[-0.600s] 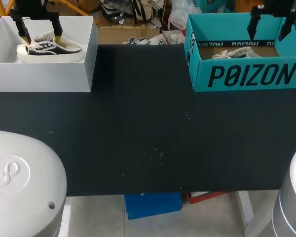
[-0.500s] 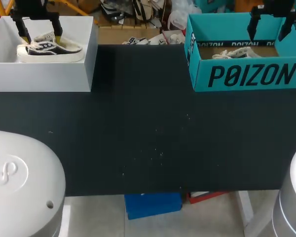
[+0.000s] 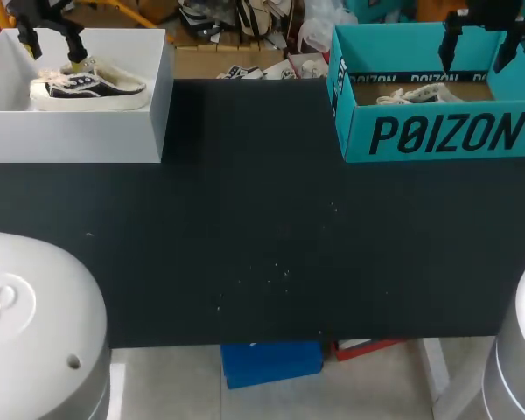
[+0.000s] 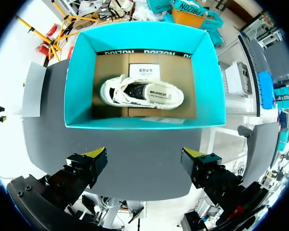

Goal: Take the shoe out of the shoebox, open the shoe tongue, remove and reinsert the insole, then place the shoe into the shoebox

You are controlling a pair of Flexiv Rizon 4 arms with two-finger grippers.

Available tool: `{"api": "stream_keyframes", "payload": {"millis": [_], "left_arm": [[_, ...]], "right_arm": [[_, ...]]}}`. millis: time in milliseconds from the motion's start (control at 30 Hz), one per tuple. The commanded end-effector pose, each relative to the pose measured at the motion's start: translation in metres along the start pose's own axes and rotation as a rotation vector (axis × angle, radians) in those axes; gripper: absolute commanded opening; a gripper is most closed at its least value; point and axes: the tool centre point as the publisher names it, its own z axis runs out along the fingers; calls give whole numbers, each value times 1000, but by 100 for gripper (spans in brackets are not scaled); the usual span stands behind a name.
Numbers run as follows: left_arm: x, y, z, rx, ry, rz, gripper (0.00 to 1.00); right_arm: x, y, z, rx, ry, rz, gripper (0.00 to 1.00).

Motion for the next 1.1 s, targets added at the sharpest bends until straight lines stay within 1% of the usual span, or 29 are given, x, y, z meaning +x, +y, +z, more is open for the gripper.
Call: {"api": "stream_keyframes", "payload": {"millis": [33,333,367,400,433,467,500,567,600,633,667,700,733,767,800,833,867,967,1000,1033,1100], "left_arm": [[0,-3,-1,-14,-77,600,100],[0,-3,-1,-14,-77,600,100],[-5,-6,1,-12,-91,633,100],[-8,-11,0,7,-104,682,100],[-13,-17,-3,41,-125,728,100],[-16,-24,-5,74,-149,813,100],[-18,-30,-9,122,-170,908,100],[-22,-38,-10,137,-199,1077,100],[-25,-42,-10,156,-214,1122,100],[-30,-45,-8,174,-199,1166,100],[-32,-48,-6,175,-177,1219,100],[-36,-50,-5,181,-189,1227,100],[-39,-53,-2,165,-202,1237,100],[-42,-55,1,160,-189,1257,100],[-45,-57,5,159,-175,1258,87],[-48,-59,8,148,-183,1245,83],[-51,-61,12,145,-181,1242,84],[-64,-66,25,128,-169,1213,81],[-68,-68,31,118,-169,1209,79],[-71,-69,36,108,-176,1203,74],[-79,-73,46,96,-180,1199,77]], "right_arm": [[0,0,0,1,0,1,100],[0,0,0,1,0,1,100],[0,0,0,1,0,1,100],[0,0,0,1,0,1,100],[0,0,0,1,0,1,100],[0,0,0,1,0,1,100],[0,0,0,1,0,1,100],[0,0,0,1,0,1,100],[0,0,0,1,0,1,100],[0,0,0,1,0,1,100],[0,0,0,1,0,1,100],[0,0,0,1,0,1,100],[0,0,0,1,0,1,100],[0,0,0,1,0,1,100],[0,0,0,1,0,1,100],[0,0,0,1,0,1,100],[0,0,0,1,0,1,100],[0,0,0,1,0,1,100],[0,0,0,1,0,1,100],[0,0,0,1,0,1,100],[0,0,0,1,0,1,100]]}}
